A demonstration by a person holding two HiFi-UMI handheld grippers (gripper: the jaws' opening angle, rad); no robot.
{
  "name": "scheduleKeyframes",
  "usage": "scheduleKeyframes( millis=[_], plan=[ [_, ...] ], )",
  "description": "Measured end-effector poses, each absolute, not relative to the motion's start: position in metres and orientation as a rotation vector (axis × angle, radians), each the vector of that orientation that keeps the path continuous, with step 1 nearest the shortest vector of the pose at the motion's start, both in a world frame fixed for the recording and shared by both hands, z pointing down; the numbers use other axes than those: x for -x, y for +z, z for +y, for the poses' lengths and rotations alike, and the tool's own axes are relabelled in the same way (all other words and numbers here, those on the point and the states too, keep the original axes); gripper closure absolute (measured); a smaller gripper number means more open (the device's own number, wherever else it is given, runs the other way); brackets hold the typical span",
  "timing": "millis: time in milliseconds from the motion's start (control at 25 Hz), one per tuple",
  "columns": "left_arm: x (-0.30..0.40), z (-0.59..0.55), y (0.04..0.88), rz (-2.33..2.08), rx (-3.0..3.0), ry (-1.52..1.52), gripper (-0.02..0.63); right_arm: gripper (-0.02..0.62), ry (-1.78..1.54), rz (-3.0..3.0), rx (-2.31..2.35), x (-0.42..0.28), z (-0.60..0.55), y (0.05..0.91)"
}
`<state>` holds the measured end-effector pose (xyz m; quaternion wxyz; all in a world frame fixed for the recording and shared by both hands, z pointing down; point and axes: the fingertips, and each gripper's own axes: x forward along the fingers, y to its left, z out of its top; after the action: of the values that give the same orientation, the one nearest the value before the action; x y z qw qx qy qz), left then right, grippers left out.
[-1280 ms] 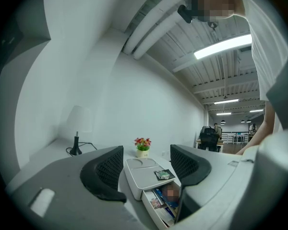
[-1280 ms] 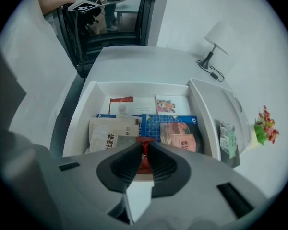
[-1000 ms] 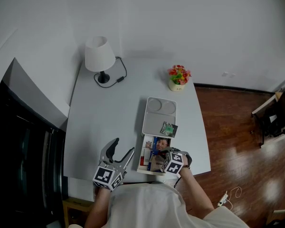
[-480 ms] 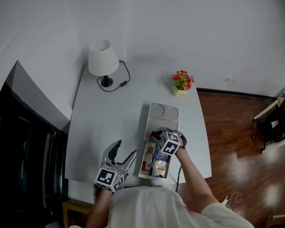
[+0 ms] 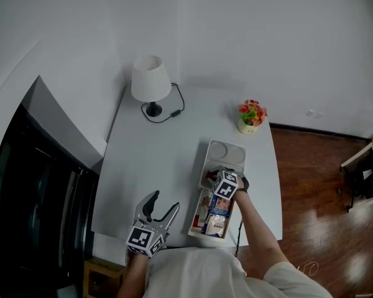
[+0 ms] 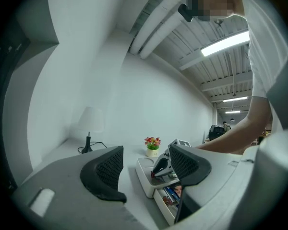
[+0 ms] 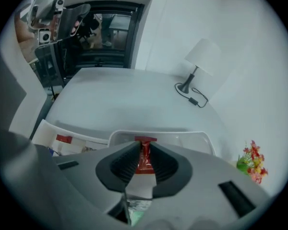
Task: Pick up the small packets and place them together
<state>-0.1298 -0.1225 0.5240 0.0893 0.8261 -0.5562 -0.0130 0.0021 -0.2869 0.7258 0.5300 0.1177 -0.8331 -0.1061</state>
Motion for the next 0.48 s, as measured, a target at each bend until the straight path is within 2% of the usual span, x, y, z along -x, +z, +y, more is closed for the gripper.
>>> scheduleKeyframes(
  millis=[240,280,320,360,480],
  plan=[
    [0.127,-0.121,0.523,-1.638,-2.479,-0.02,0.308,0.509,-0.242,-2.001,-0.307,-0.004,-0.288,0.727],
    [0.127,-0.121,0.524,-1.636,-2.48,-0.02,0.308,0.473,-0.243,-2.008,-0.304,-0.002,-0.288,0.727],
    [0.127,-0.122,0.524,-1.634,-2.479,-0.021,0.308,0.294,-0.244,-2.012,-0.298,-0.001,-0.288,0.727],
    [0.127,-0.122,0.524,-1.632,-2.479,-0.023,0.308,0.182,-0.247,-2.014,-0.298,-0.001,-0.288,0.726],
    [0.126,-0.122,0.523,-1.627,-2.482,-0.031,0.308,0.181,-0.258,-2.051,-0.376,-0.005,-0.291,0.709]
  ],
)
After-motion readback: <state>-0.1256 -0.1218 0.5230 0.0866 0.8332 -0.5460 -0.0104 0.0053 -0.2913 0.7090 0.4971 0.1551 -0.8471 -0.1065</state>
